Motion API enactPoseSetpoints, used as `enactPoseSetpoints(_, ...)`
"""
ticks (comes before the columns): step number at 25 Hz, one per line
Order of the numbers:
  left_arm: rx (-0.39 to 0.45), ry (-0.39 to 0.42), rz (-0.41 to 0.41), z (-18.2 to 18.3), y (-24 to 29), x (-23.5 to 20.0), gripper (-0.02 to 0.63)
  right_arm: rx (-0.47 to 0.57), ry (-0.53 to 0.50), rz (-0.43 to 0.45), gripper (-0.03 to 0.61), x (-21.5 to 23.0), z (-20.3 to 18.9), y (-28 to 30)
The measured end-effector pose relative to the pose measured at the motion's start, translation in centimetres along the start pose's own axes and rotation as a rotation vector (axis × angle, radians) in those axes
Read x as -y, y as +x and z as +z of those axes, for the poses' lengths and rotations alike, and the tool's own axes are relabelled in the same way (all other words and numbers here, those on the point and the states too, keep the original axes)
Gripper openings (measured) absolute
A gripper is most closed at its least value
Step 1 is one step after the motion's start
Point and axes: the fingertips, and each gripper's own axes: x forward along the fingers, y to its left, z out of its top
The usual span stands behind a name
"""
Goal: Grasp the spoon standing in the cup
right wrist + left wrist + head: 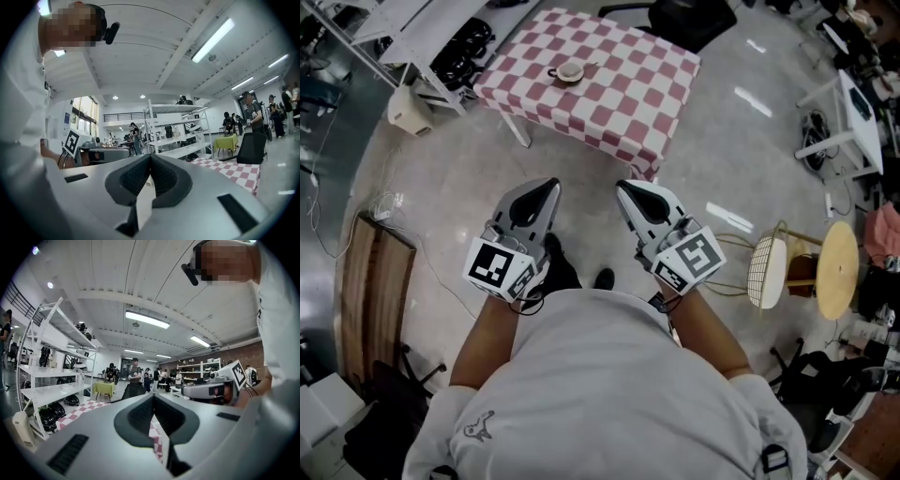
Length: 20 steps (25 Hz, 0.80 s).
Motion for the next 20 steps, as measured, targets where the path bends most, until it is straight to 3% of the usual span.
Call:
enactPoseSetpoints(5,-0.002,-0.028,-0.03,0.3,1.2,-3.8,0.011,-0.013,-0.037,-0.021,0.031,1.0,0.3,4.1)
enactPoseSetpoints(9,-0.009,0.023,-0.051,0.8,1.7,-7.2,0.011,-0.02,0.014,-0.011,0.031,1.7,0.5,8.0)
enactPoseSetpoints(20,-0.014,0.099,-0.089,2.9,0.9,-16.5,0.011,-0.008,-0.022,-0.055,0.031,2.1,2.7,17.5)
